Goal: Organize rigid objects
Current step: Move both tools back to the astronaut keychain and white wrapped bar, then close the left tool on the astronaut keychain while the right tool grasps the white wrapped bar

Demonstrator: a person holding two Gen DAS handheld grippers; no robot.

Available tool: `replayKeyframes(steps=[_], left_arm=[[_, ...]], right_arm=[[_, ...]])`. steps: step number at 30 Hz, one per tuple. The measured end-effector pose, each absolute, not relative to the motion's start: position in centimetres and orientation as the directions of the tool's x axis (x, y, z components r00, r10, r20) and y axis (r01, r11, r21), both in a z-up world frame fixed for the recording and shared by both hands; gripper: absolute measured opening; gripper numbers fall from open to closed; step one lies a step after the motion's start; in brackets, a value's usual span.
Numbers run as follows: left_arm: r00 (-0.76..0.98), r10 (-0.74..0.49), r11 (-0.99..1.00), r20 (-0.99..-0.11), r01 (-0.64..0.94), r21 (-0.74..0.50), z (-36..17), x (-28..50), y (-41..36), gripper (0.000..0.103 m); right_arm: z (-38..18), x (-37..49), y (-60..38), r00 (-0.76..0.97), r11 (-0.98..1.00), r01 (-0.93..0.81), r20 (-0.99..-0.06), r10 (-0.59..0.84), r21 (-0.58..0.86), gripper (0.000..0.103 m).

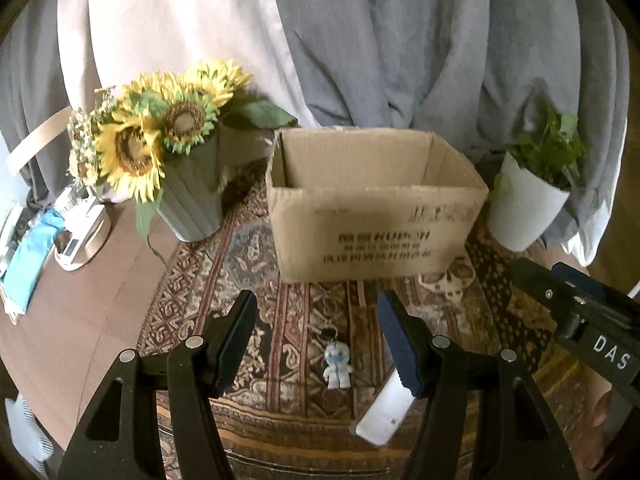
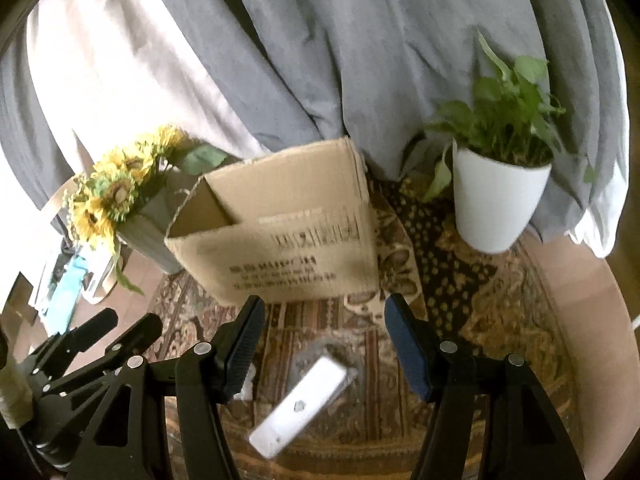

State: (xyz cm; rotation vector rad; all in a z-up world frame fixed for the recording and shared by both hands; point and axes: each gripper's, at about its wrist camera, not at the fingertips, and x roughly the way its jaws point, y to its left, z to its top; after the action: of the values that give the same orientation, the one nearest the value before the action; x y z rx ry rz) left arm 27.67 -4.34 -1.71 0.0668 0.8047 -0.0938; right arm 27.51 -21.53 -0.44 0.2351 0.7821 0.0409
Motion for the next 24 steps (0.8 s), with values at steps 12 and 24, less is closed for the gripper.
replayKeyframes(steps=[12, 24], left_arm=[[0.629, -0.178, 0.965, -0.757, 0.264, -0.007, -6.5, 28.5, -3.3, 0.061], [0.543, -0.245, 0.947, -0.803, 0.312, -0.079, -11.5, 30.6, -2.9, 0.057]], right_arm=[[-3.4, 24.0, -19.9, 0.716, 0.944, 0.215, -0.698, 0.024, 0.252, 0.064], [-7.6, 23.6, -18.0, 0.674, 0.911, 0.351, -0.734, -0.086, 0.216, 0.064]])
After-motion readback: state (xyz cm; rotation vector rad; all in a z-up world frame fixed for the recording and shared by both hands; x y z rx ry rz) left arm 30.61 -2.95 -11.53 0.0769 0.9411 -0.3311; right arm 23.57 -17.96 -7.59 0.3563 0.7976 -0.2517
